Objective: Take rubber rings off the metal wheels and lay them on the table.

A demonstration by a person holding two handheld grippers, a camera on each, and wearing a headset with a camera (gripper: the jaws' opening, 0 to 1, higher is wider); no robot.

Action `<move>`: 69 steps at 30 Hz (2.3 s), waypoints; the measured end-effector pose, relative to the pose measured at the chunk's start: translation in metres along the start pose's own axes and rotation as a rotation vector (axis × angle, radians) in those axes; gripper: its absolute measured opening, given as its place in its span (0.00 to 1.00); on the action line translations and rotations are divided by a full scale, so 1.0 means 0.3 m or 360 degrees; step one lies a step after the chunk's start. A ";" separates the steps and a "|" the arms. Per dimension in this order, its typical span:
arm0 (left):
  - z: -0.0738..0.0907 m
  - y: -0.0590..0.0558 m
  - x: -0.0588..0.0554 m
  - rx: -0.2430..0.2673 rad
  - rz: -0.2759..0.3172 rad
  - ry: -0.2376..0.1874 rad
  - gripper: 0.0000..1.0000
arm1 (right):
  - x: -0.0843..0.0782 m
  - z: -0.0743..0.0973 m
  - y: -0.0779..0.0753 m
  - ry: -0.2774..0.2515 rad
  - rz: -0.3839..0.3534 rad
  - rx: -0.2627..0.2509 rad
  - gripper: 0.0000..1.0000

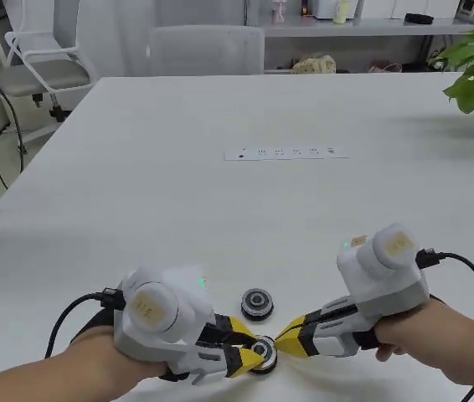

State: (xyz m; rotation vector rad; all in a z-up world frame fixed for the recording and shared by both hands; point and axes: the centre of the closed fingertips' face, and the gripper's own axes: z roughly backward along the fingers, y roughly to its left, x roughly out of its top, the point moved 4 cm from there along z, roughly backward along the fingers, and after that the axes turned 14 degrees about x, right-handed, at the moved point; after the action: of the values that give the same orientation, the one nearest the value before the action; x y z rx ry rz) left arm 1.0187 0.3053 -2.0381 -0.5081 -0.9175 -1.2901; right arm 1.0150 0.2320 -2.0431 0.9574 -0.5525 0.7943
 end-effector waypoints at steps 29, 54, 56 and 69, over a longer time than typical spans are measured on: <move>0.008 0.000 0.001 0.0010 -0.0003 0.0003 0.07 | 0.049 -0.054 0.069 -0.0034 0.0131 0.0113 0.00; -0.002 0.003 0.012 -0.0009 -0.0077 0.0022 0.09 | 0.031 -0.011 0.031 -0.0095 0.0039 0.0061 0.00; 0.000 0.003 0.012 -0.0012 -0.0083 0.0026 0.09 | 0.031 -0.011 0.030 -0.0093 0.0038 0.0061 0.00; 0.052 0.017 0.031 -0.0003 -0.0022 -0.0020 0.13 | 0.033 0.000 0.026 -0.0112 0.0021 0.0057 0.00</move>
State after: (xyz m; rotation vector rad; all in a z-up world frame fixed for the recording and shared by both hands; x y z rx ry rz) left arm 1.0191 0.3132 -2.0210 -0.5122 -0.9318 -1.3019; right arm 1.0146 0.2381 -2.0320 1.0186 -0.6079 0.7867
